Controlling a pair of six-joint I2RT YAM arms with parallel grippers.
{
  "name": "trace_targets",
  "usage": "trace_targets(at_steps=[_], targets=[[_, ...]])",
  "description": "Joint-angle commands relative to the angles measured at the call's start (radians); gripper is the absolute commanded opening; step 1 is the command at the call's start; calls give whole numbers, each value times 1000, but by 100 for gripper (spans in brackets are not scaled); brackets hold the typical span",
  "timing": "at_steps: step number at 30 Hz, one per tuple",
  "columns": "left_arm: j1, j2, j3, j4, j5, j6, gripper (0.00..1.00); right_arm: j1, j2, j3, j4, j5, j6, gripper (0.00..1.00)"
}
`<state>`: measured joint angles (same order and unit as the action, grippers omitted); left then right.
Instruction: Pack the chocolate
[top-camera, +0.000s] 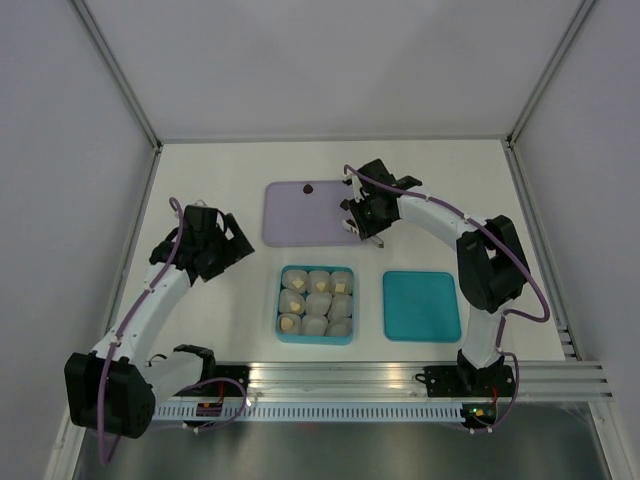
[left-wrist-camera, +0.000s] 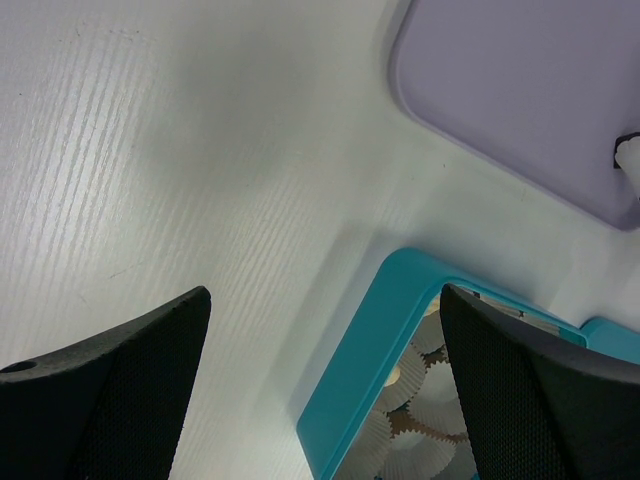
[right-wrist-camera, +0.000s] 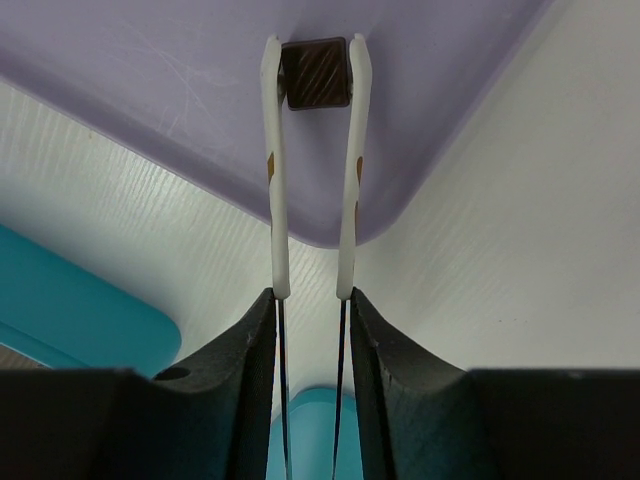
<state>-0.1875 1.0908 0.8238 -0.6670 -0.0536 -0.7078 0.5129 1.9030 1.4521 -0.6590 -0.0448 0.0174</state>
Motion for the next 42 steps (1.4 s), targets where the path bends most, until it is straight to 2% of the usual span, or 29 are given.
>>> trace_targets(at_steps=[1,7,14,23,25,27,31,35,42], targets=[[-3,-28,26,-14,-20,-27,100,-2,-93,34,6,-23,-8,23],[-3,-28,28,-16,-11,-27,100,45,-257,-18,10,-84,-37,21],[-3,-26,35,-16,0,-21,100,179,-427,-97,-19,-96,-43,21],[-3,-103,-67,19,-72,-53,100,285,-579,-358,32,-29,55,20],[-3,-130,-100,21,-81,-67,100,302,-599,-412,53,-11,105,20],[-3,-163,-92,7,-19,-49,100,317,-611,-406,7,-24,139,19],[-3,-200,-124,6,-49,-55,100,368,-696,-443,25,-40,153,19],[-3,-209,-132,1,-12,-38,100,407,-725,-455,39,-41,185,19],[-1,-215,-134,0,-3,-15,100,487,-714,-479,50,-20,216,19]])
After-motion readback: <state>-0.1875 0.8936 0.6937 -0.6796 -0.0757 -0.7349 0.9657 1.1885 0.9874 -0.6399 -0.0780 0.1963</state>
